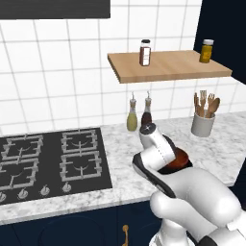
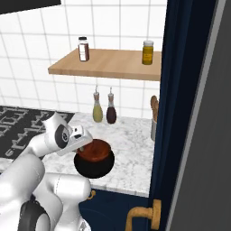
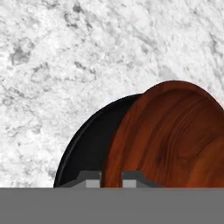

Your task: Pick up the bowls on the counter and stack them on top of one another in the open cabinet. Place the smaller bowl on top of the larger bowl.

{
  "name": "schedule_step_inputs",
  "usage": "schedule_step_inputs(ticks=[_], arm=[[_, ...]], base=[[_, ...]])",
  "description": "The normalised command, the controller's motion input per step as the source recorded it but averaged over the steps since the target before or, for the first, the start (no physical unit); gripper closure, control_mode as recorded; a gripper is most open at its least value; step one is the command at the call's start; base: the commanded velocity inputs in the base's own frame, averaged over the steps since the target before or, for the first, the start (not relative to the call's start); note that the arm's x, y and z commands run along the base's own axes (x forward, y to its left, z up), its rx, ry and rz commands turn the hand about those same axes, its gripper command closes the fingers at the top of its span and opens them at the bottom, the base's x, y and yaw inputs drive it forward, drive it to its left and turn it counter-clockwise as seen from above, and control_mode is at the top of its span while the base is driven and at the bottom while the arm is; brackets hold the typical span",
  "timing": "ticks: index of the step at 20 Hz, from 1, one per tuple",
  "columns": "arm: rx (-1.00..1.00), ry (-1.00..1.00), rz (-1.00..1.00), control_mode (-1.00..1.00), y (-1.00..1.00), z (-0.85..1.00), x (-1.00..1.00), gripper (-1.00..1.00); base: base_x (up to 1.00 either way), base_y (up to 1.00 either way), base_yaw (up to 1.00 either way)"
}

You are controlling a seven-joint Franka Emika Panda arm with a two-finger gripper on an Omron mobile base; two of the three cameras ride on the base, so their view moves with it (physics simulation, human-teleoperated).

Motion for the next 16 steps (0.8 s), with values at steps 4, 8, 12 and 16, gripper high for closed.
schedule_step_inputs(ticks=[4, 8, 12, 16], arm=[[0.0, -0.18, 0.0, -1.0, -0.18, -0.62, -0.38, -1.0], [0.0, -0.2, 0.0, -1.0, -0.25, -0.17, -0.44, -1.0], [0.07, -0.12, 0.0, -1.0, -0.04, 0.09, -0.88, -1.0], [0.09, 0.0, 0.0, -1.0, -0.01, -0.44, -0.74, -1.0]], base=[[0.0, 0.0, 0.0], [0.0, 0.0, 0.0], [0.0, 0.0, 0.0], [0.0, 0.0, 0.0]])
